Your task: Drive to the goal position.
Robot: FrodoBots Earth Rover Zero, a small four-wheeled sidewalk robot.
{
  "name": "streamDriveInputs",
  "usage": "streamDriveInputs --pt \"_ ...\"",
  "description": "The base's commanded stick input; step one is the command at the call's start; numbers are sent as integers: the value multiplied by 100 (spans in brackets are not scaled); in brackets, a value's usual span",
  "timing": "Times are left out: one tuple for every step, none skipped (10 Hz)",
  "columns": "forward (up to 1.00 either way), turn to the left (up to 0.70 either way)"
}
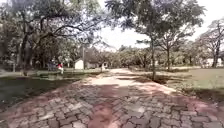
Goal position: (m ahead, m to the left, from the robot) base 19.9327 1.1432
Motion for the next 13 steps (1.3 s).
streamDriveInputs --pt "70 0" --pt "70 0" --pt "70 0" --pt "70 0" --pt "70 0" --pt "70 0" --pt "70 0" --pt "70 -4" --pt "70 -21" --pt "70 0" --pt "70 0" --pt "70 0" --pt "70 0"
